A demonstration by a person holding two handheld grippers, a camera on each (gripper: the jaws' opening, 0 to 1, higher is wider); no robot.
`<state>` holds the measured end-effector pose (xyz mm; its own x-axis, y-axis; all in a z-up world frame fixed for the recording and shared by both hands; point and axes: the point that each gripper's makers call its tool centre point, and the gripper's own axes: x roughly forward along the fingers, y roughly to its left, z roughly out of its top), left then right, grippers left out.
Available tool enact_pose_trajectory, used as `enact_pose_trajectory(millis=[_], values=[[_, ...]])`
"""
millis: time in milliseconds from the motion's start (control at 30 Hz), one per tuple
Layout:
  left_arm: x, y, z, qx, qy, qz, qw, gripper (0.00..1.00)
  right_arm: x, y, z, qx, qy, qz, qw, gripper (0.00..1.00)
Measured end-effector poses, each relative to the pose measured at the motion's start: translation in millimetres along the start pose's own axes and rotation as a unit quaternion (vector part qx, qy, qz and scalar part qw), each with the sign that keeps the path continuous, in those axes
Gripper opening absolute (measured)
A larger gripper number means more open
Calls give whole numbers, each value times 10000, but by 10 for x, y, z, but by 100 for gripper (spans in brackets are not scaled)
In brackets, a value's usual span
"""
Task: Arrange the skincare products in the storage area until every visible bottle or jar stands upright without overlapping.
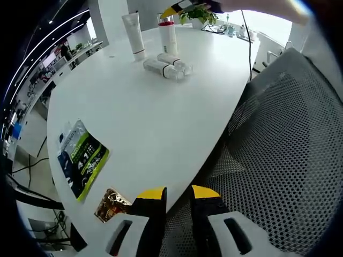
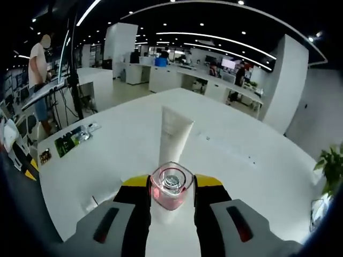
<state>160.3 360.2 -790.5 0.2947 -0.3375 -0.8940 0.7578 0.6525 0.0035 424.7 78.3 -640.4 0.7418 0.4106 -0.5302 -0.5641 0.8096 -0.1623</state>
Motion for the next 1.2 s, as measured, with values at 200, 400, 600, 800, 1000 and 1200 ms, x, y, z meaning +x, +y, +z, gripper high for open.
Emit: enact_pose_trajectory(millis=[200,400,600,800,1000,1200], values=[[1,-2,-3,-5,3,-19,10000,18,-5,6,6,-58,-2,-57,10000,29],[-13,16,23,-52,-80,13,10000,18,-2,-25,-3,-63,17,-74,10000,29],[-13,22,20,-68,-84,23,9999,18,-29,-118,-60,-31,119,-162,9998,30],[-16,28,24,-64,-100,37,9999,18,-29,-133,-85,17,175,-101,9998,30],[-16,28,18,-58,-75,41,9999,18,-25,-121,-109,-103,242,-103,9996,35],[-24,46,36,-49,-133,87,9999,18,-71,-171,-89,20,-93,-223,9997,53]])
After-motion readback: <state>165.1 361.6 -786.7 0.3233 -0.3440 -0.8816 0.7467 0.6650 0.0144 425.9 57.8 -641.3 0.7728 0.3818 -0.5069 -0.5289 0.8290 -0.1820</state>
